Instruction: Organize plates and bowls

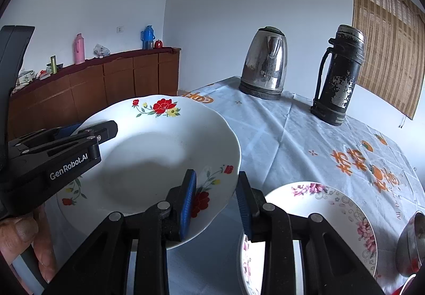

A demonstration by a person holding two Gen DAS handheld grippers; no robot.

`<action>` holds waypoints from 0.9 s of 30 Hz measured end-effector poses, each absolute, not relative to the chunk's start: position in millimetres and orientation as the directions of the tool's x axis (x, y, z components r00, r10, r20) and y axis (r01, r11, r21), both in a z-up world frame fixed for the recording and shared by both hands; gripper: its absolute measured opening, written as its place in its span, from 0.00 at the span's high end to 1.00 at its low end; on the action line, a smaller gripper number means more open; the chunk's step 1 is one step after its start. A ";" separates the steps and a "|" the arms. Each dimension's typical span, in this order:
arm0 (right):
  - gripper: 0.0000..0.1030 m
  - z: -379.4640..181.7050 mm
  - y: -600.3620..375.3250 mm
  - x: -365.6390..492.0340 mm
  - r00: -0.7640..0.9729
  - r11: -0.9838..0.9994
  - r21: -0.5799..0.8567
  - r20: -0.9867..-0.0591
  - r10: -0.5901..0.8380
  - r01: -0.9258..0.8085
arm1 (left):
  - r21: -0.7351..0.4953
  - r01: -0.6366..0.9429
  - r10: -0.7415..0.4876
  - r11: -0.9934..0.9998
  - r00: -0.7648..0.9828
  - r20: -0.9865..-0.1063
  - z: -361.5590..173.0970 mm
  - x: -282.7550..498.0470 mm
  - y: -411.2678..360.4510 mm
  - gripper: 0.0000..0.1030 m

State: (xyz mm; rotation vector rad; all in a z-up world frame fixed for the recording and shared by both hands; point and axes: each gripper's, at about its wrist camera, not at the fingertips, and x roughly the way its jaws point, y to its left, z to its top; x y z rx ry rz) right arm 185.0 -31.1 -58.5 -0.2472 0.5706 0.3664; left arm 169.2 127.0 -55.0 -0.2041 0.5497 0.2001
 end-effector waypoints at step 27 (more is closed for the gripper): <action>0.69 -43.0 -97.8 171.1 0.818 0.948 -0.049 -0.522 0.243 -0.314 | -0.059 -0.167 0.113 0.984 0.850 -0.515 -25.5 162.7 54.5 0.65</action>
